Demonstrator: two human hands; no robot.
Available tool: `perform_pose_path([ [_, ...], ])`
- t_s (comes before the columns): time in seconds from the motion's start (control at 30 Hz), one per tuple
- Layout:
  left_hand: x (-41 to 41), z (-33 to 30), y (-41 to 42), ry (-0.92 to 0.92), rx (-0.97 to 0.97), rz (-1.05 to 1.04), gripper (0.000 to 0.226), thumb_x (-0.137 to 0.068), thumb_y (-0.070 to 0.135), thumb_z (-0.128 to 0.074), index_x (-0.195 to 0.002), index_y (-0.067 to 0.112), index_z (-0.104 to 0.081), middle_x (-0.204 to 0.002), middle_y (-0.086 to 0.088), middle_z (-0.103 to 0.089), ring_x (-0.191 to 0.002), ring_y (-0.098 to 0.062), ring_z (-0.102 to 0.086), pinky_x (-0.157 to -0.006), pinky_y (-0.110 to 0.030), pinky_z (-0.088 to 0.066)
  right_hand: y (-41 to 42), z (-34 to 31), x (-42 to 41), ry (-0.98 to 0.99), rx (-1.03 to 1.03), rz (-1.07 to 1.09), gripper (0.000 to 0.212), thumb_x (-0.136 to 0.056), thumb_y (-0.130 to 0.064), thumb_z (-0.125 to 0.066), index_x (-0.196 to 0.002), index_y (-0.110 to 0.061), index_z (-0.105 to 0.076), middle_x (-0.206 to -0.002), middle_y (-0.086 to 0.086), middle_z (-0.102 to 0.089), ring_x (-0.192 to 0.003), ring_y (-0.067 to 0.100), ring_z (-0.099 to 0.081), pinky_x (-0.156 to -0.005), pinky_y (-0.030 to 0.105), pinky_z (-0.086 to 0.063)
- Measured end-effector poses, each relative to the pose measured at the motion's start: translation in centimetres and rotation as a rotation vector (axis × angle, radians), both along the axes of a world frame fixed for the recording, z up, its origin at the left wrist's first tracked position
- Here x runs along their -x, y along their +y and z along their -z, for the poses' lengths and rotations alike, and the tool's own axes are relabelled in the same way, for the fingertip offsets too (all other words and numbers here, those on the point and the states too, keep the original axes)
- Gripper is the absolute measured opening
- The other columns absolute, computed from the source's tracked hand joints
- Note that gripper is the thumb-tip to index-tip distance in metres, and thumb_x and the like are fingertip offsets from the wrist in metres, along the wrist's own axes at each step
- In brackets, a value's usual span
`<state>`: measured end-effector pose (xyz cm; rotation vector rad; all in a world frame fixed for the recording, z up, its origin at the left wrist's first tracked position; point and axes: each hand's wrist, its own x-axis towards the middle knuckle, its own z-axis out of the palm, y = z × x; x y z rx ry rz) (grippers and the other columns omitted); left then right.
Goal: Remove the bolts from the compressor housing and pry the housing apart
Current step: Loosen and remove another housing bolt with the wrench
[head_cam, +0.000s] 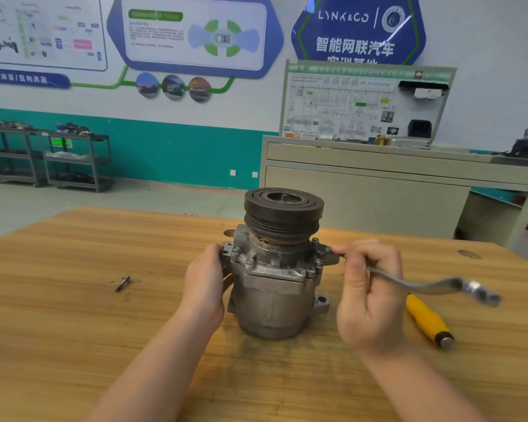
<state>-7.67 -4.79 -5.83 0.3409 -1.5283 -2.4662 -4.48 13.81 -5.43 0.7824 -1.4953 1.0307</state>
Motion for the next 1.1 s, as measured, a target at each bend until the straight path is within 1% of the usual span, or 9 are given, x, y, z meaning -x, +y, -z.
perform_pose_path([
  [0.1,-0.1,-0.1,0.0,0.0,0.006,-0.002,0.028,-0.1,0.017,-0.043,-0.092,0.014,-0.069,-0.074,0.0,-0.073,-0.086,-0.018,-0.065,-0.077,-0.031,-0.049,-1.1,0.5,-0.1,0.081,0.009,0.065,0.025,-0.104,-0.03,-0.034,-0.1,-0.009,-0.046,-0.087,0.008,-0.058,-0.078,0.014,-0.057,-0.069,0.025,-0.047],
  [0.23,-0.3,-0.3,0.1,0.005,0.012,0.0,0.029,-0.101,0.017,-0.041,-0.091,0.014,-0.068,-0.079,-0.002,-0.071,-0.085,-0.018,-0.064,-0.076,-0.03,-0.05,-1.6,0.7,-0.4,0.11,0.01,0.063,0.024,-0.104,-0.031,-0.034,-0.103,-0.009,-0.044,-0.091,0.005,-0.057,-0.076,0.018,-0.057,-0.066,0.033,-0.048],
  [0.4,-0.4,-0.3,0.1,-0.002,0.028,-0.002,0.029,-0.102,0.017,-0.04,-0.094,0.014,-0.068,-0.089,-0.006,-0.072,-0.091,-0.019,-0.065,-0.079,-0.032,-0.05,-2.8,0.8,-0.7,0.091,-0.043,0.114,0.027,-0.104,-0.031,-0.032,-0.098,-0.009,-0.045,-0.084,-0.003,-0.053,-0.07,0.012,-0.052,-0.061,0.026,-0.045],
  [0.53,-0.3,-0.3,0.1,-0.006,0.018,-0.013,0.029,-0.1,0.017,-0.042,-0.09,0.015,-0.068,-0.072,0.002,-0.072,-0.084,-0.017,-0.064,-0.073,-0.03,-0.049,-3.4,0.9,-1.1,0.017,0.075,0.041,0.017,-0.104,-0.026,-0.032,-0.094,-0.018,-0.045,-0.078,-0.008,-0.051,-0.067,0.003,-0.051,-0.059,0.017,-0.041],
  [0.67,-0.2,-0.3,0.1,-0.017,0.008,-0.011,0.027,-0.1,0.017,-0.042,-0.092,0.013,-0.068,-0.076,-0.001,-0.07,-0.083,-0.016,-0.064,-0.075,-0.03,-0.05,-2.3,0.5,-0.9,-0.038,0.2,-0.046,0.009,-0.102,-0.026,-0.036,-0.096,-0.026,-0.042,-0.076,-0.001,-0.059,-0.061,0.002,-0.053,-0.06,0.014,-0.044],
  [0.8,-0.2,-0.3,0.1,-0.019,0.019,0.0,0.028,-0.101,0.017,-0.041,-0.094,0.014,-0.067,-0.085,-0.003,-0.071,-0.087,-0.017,-0.064,-0.08,-0.031,-0.05,0.1,-0.2,-0.2,-0.02,0.07,0.235,0.031,-0.099,-0.021,-0.046,-0.075,-0.005,-0.057,-0.07,0.004,-0.059,-0.066,0.01,-0.052,-0.065,0.014,-0.041],
  [0.87,-0.3,-0.3,0.2,-0.018,0.02,0.001,0.028,-0.101,0.017,-0.04,-0.093,0.014,-0.067,-0.084,-0.003,-0.071,-0.087,-0.017,-0.064,-0.08,-0.031,-0.05,0.7,-0.5,-0.1,-0.023,0.038,0.284,0.037,-0.095,-0.018,-0.05,-0.063,-0.002,-0.055,-0.065,0.009,-0.053,-0.066,0.013,-0.047,-0.064,0.014,-0.037],
  [1.0,-0.3,-0.4,0.1,-0.025,0.014,-0.006,0.027,-0.101,0.017,-0.041,-0.094,0.013,-0.067,-0.084,-0.003,-0.071,-0.089,-0.018,-0.064,-0.082,-0.032,-0.05,0.8,-0.8,-0.4,-0.186,0.095,0.145,0.047,-0.094,-0.031,-0.05,-0.057,-0.003,-0.043,-0.052,0.006,-0.037,-0.053,0.013,-0.037,-0.049,0.024,-0.031],
  [1.1,-0.4,-0.4,0.0,-0.027,0.021,-0.005,0.027,-0.101,0.017,-0.041,-0.095,0.012,-0.066,-0.085,-0.004,-0.071,-0.09,-0.018,-0.064,-0.083,-0.032,-0.051,0.8,-1.3,-0.4,-0.205,0.089,0.203,0.044,-0.09,-0.036,-0.056,-0.054,-0.02,-0.037,-0.051,0.0,-0.034,-0.047,0.007,-0.035,-0.046,0.016,-0.026],
])
